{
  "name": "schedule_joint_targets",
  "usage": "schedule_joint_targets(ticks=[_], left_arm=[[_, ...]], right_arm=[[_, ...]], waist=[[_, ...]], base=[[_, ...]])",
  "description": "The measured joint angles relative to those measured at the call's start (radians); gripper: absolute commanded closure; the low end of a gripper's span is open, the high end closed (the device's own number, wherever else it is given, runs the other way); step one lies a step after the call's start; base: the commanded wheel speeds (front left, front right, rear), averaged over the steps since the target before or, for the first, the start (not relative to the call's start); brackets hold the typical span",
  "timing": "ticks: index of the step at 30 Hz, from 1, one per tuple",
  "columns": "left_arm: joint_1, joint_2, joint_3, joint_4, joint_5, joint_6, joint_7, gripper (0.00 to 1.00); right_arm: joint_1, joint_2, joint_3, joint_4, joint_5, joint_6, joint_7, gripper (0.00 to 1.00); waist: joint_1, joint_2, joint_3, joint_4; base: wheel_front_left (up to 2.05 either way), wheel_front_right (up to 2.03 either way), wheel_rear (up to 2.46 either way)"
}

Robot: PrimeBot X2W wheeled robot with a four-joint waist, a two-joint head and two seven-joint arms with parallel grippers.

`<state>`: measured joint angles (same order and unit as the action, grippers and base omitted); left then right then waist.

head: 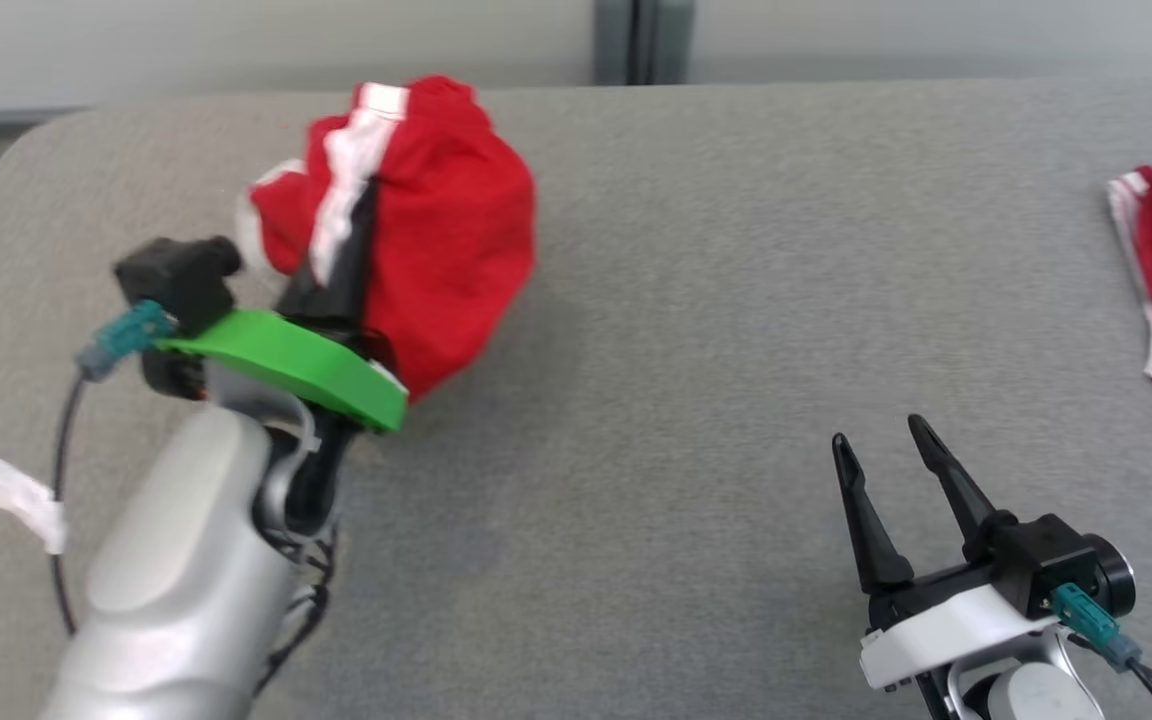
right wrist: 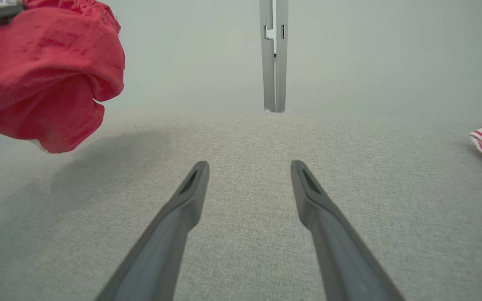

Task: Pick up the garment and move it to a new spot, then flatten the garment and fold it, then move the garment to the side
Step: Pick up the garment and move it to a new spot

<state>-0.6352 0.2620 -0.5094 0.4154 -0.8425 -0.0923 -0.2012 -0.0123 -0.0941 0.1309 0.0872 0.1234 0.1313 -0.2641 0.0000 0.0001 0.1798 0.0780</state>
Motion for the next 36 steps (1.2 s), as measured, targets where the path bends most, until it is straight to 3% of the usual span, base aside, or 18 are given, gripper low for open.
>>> schedule_joint_targets(ticks=[7, 12, 18, 24, 25, 27, 31, 36], left_arm=[[0.06, -0.082, -0.073, -0.076, 0.003, 0.04, 0.029, 1.0], [0.076, -0.134, -0.099, -0.056, -0.019, 0.04, 0.043, 1.0], [0.076, -0.17, -0.152, 0.065, -0.011, 0.03, 0.04, 1.0], [0.075, -0.191, -0.226, 0.216, 0.049, 0.017, -0.001, 1.0], [0.075, -0.196, -0.232, 0.241, 0.05, 0.013, -0.009, 0.96], [0.073, -0.203, -0.24, 0.267, 0.044, 0.006, -0.021, 0.0], [0.068, -0.209, -0.254, 0.262, 0.039, -0.005, -0.047, 0.0], [0.087, -0.212, -0.207, 0.144, 0.065, 0.009, -0.06, 0.0]], right_arm=[[0.013, 0.01, -0.001, -0.009, 0.0, 0.0, 0.0, 0.0], [0.013, 0.017, -0.002, -0.014, 0.002, 0.0, 0.0, 0.0], [0.0, 0.025, -0.006, -0.025, 0.004, 0.0, 0.0, 0.0], [-0.022, 0.032, -0.007, -0.032, 0.001, 0.0, 0.0, 0.0], [-0.024, 0.034, -0.007, -0.032, -0.001, 0.0, 0.0, 0.0], [-0.027, 0.034, -0.008, -0.031, -0.002, 0.0, 0.0, 0.0], [-0.025, 0.028, -0.001, -0.024, -0.002, 0.0, 0.0, 0.0], [0.007, 0.016, 0.011, -0.011, -0.002, 0.0, 0.0, 0.0]], waist=[[0.0, 0.0, -0.066, -0.131], [0.0, 0.0, -0.08, -0.234], [0.0, 0.0, -0.058, -0.334], [0.0, 0.0, 0.005, -0.372], [0.0, 0.0, 0.019, -0.375], [0.0, 0.0, 0.035, -0.376], [0.0, 0.0, 0.041, -0.361], [0.0, 0.0, 0.017, -0.331]], base=[[0.0, 0.0, 0.0], [0.0, 0.0, 0.0], [0.0, 0.0, 0.0], [0.0, 0.0, 0.0], [0.0, 0.0, 0.0], [0.0, 0.0, 0.0], [0.0, 0.0, 0.0], [0.0, 0.0, 0.0]])
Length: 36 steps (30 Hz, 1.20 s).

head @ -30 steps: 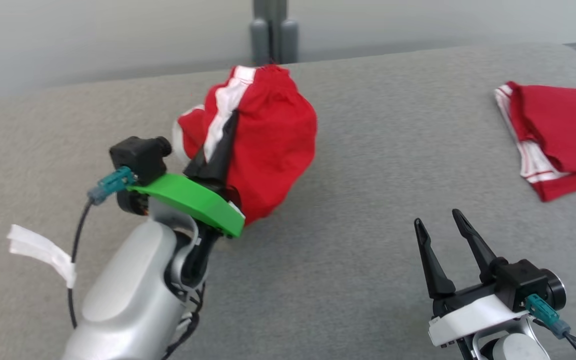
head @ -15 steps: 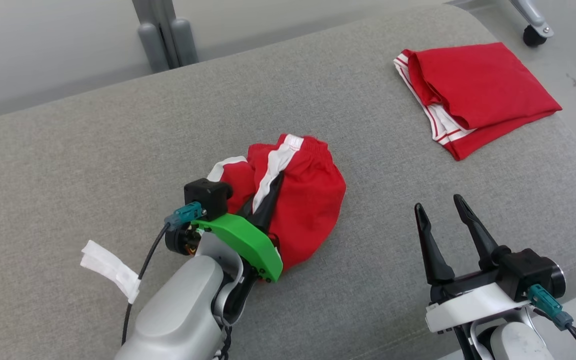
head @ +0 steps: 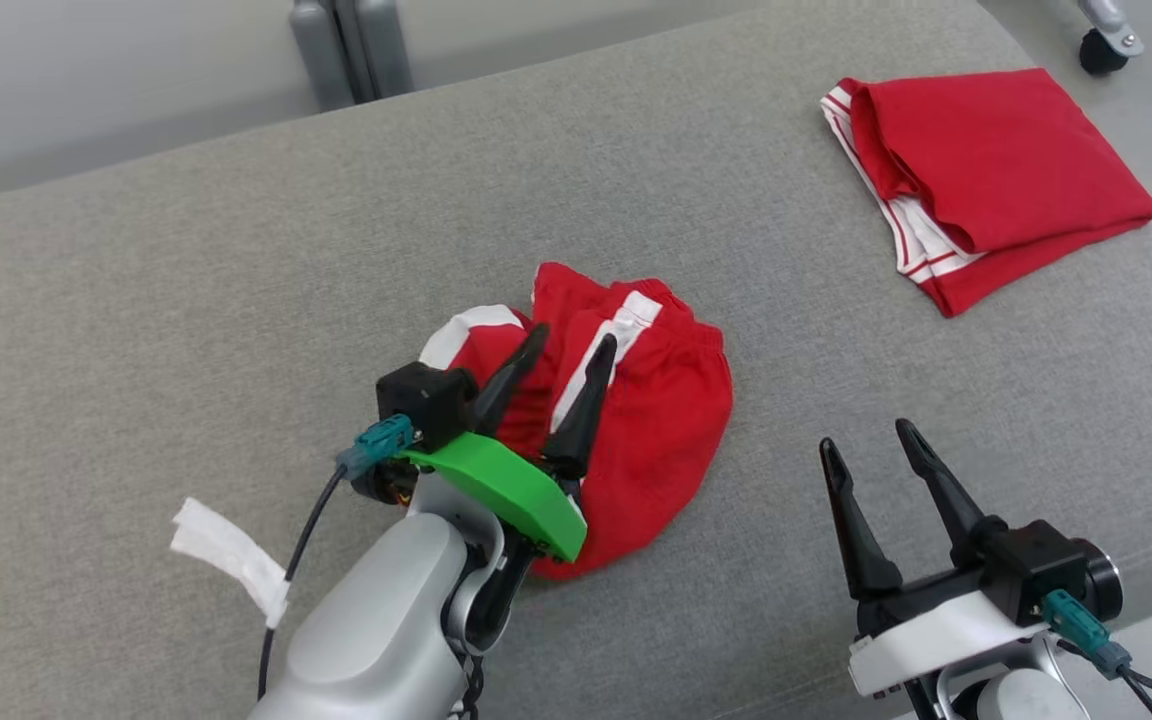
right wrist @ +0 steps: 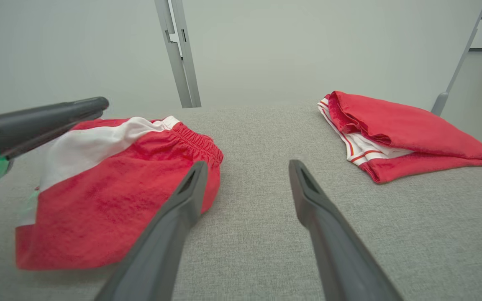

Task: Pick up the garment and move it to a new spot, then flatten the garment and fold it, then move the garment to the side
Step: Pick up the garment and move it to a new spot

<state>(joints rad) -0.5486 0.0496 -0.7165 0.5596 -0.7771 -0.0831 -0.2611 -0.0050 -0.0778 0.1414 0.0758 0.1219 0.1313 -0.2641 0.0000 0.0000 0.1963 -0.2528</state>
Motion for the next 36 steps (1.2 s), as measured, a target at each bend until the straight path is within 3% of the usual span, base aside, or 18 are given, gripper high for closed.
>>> schedule_joint_targets(ticks=[9, 12, 18, 23, 36], left_arm=[[0.259, 0.079, 0.244, -0.261, 0.212, 0.116, -0.002, 0.0], [0.365, 0.102, 0.321, -0.333, 0.304, 0.137, -0.003, 0.0], [0.577, 0.101, 0.449, -0.454, 0.466, 0.137, -0.003, 0.0], [0.721, 0.054, 0.528, -0.502, 0.546, 0.118, -0.003, 0.0], [0.821, 0.003, 0.605, -0.513, 0.613, 0.074, -0.003, 0.0]], right_arm=[[0.051, -0.003, 0.02, 0.02, 0.014, 0.0, 0.0, 0.0], [0.064, 0.0, 0.019, 0.021, 0.018, 0.0, 0.0, 0.0], [0.093, 0.003, 0.019, 0.022, 0.019, 0.0, 0.0, 0.0], [0.125, 0.001, 0.002, 0.015, 0.026, 0.0, 0.0, 0.0], [0.187, -0.005, -0.003, 0.01, 0.026, 0.0, 0.0, 0.0]], waist=[[0.0, 0.0, -0.106, 0.099], [0.0, 0.0, -0.148, 0.14], [0.0, 0.0, -0.223, 0.208], [0.0, 0.0, -0.271, 0.25], [0.0, 0.0, -0.328, 0.282]], base=[[0.0, 0.0, 0.0], [0.0, 0.0, 0.0], [0.0, 0.0, 0.0], [0.0, 0.0, 0.0], [0.0, 0.0, 0.0]])
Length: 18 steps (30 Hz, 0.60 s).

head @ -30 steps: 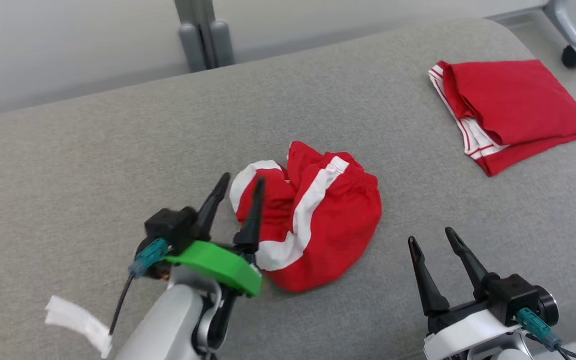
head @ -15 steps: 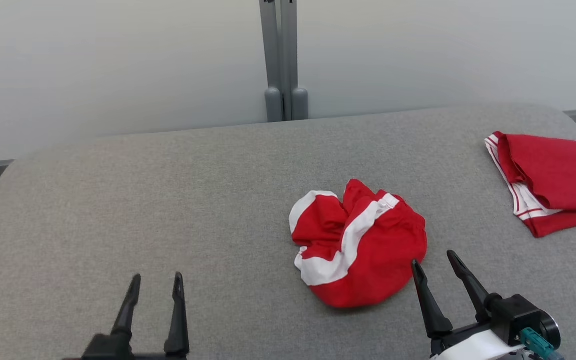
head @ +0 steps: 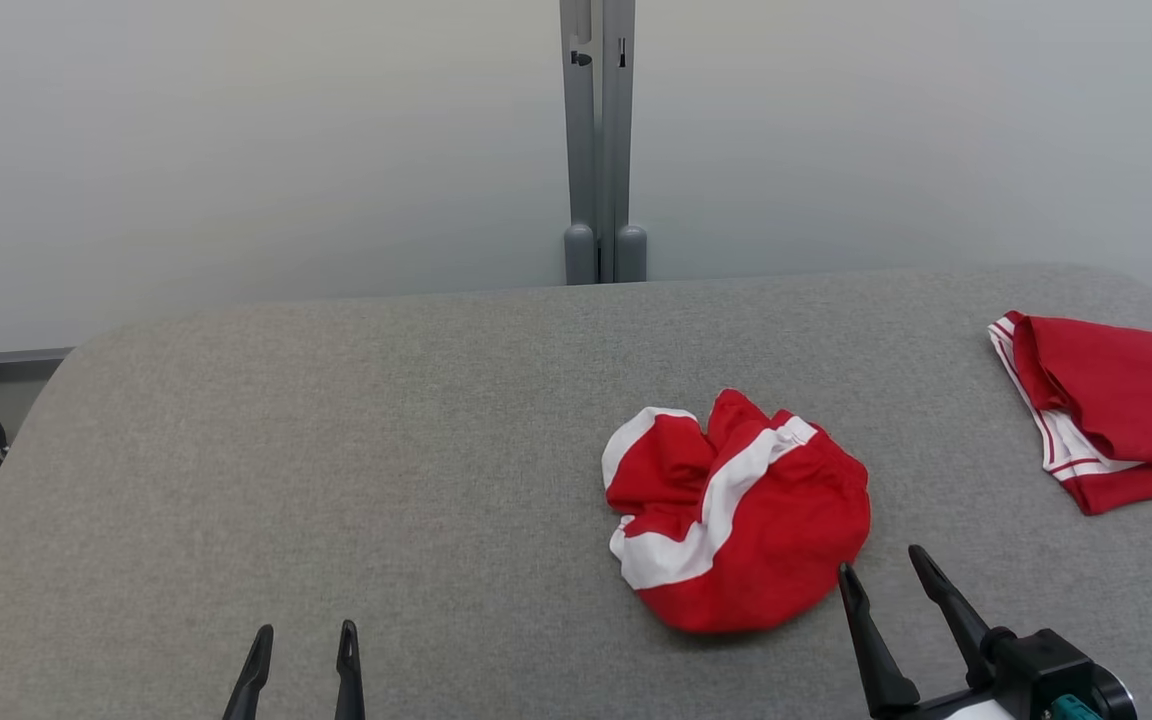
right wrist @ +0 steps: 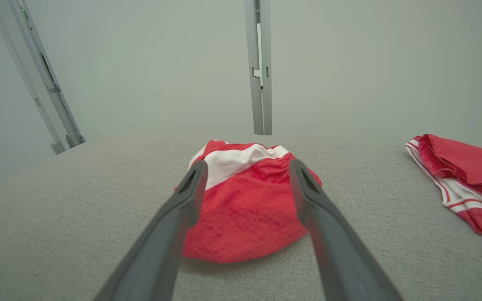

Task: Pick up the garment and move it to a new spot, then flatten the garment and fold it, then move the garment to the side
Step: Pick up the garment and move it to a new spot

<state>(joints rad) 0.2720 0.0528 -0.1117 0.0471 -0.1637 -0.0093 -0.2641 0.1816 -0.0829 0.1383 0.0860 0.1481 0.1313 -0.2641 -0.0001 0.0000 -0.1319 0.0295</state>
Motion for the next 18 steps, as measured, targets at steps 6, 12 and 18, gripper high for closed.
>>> schedule_joint_targets(ticks=[6, 12, 18], left_arm=[[-0.001, -0.001, -0.005, -0.008, 0.014, -0.009, 0.0, 0.0], [-0.003, -0.002, -0.025, -0.014, 0.022, -0.008, 0.0, 0.0], [-0.005, -0.002, -0.039, -0.012, 0.027, -0.007, 0.0, 0.0]], right_arm=[[0.003, 0.008, -0.022, 0.002, 0.0, 0.0, 0.0, 0.0], [0.009, 0.014, -0.029, 0.009, -0.002, 0.0, 0.0, 0.0], [0.01, 0.017, -0.033, 0.012, -0.002, 0.0, 0.0, 0.0]], waist=[[0.0, 0.0, 0.0, -0.01], [0.0, 0.0, 0.003, -0.016], [0.0, 0.0, 0.008, -0.018]], base=[[0.0, 0.0, 0.0], [0.0, 0.0, 0.0], [0.0, 0.0, 0.0]])
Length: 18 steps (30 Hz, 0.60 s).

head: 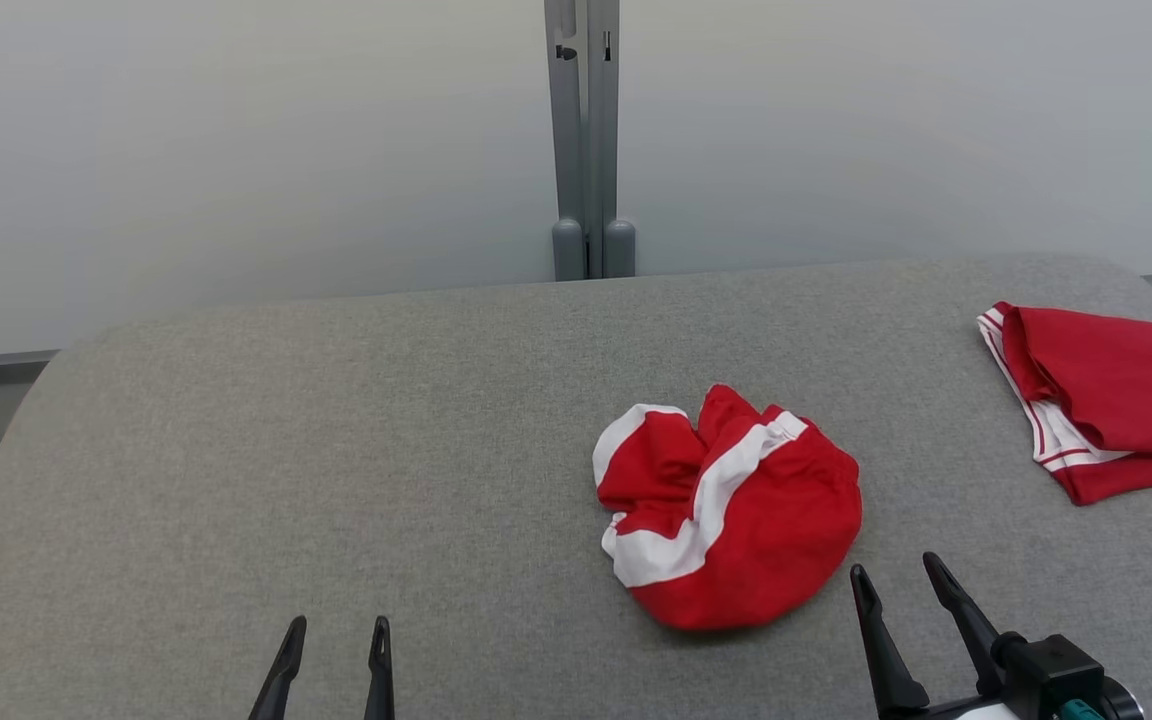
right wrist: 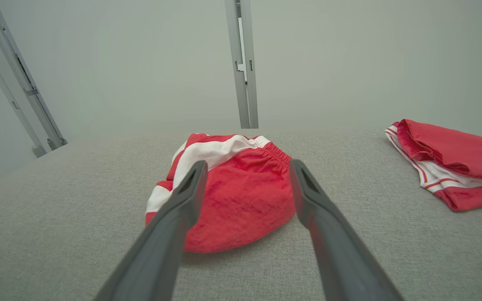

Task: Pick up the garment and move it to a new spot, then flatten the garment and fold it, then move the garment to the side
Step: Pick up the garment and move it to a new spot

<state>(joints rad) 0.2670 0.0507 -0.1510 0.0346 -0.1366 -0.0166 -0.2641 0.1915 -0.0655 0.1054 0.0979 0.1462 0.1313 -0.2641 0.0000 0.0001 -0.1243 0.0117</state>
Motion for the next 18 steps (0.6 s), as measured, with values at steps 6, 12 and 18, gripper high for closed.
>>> schedule_joint_targets(ticks=[6, 12, 18], left_arm=[[-0.001, 0.0, -0.005, 0.003, 0.007, 0.0, 0.0, 0.0], [-0.002, 0.0, -0.007, 0.004, 0.01, 0.0, 0.0, 0.0], [-0.003, 0.0, -0.011, 0.004, 0.01, 0.001, 0.0, 0.0]], right_arm=[[0.0, 0.004, -0.002, 0.002, -0.002, 0.0, 0.0, 0.0], [0.0, 0.004, -0.005, 0.003, -0.002, 0.0, 0.0, 0.0], [0.0, 0.004, -0.004, 0.003, -0.002, 0.0, 0.0, 0.0]], waist=[[0.0, 0.0, 0.003, 0.0], [0.0, 0.0, 0.002, -0.001], [0.0, 0.0, 0.003, 0.001]], base=[[0.0, 0.0, 0.0], [0.0, 0.0, 0.0], [0.0, 0.0, 0.0]])
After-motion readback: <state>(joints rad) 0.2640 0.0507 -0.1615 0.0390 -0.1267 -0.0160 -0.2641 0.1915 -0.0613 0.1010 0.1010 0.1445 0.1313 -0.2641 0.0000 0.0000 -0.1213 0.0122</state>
